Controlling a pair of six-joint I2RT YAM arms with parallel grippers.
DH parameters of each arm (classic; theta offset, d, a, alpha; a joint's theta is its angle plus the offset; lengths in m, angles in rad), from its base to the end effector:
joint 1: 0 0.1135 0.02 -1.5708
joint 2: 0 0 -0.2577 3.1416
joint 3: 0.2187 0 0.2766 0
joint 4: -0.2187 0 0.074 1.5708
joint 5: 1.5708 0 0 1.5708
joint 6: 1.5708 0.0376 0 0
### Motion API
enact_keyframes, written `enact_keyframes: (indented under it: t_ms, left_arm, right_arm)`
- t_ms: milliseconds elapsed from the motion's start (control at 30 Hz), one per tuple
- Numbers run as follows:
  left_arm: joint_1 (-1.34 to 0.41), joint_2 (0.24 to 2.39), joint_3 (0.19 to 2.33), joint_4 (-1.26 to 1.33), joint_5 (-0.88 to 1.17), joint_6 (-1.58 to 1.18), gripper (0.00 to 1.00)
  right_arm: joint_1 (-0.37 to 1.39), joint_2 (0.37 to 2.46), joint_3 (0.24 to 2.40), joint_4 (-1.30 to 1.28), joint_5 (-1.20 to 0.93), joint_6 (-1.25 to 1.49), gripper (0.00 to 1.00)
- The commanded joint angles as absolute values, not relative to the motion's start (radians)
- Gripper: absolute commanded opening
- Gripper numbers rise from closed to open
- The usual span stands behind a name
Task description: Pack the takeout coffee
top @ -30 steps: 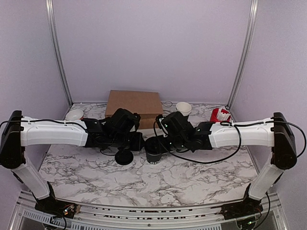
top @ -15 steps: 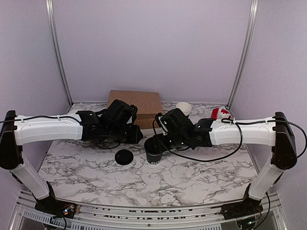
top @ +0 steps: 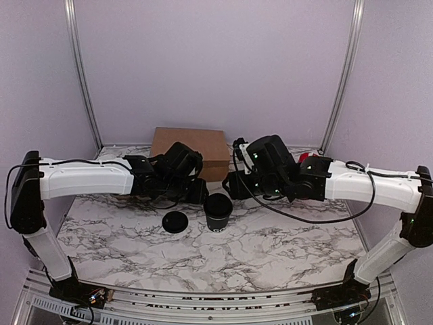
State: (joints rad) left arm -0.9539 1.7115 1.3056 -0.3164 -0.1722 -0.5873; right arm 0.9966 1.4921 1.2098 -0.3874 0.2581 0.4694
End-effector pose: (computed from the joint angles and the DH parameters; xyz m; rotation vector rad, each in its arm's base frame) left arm 0.2431 -0.3317 0.2438 0.3387 2.3305 -0.5947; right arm 0.2048 0.2990 0.2843 -0.4519 2.2189 0.5135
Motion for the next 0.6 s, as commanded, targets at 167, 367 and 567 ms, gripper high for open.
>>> enact_keyframes:
  t_ms: [167, 367, 567]
  left_arm:
    - [-0.952, 1.820, 1.345, -0.332, -0.148, -0.578, 0.39]
    - [-0.951, 1.831, 1.324, -0.332, -0.149, -0.581, 0.38]
    - [-0.953, 1.826, 1.319, -0.331, -0.147, -0.589, 0.38]
  right_arm:
    - [0.997, 1.456, 0.996, -0.231, 0.202, 0.510, 0.52]
    - [1.000, 1.573, 0.802, -0.075, 0.095, 0.600, 0.47]
    - [1.000, 1.469, 0.874, -0.181, 0.187, 0.572, 0.48]
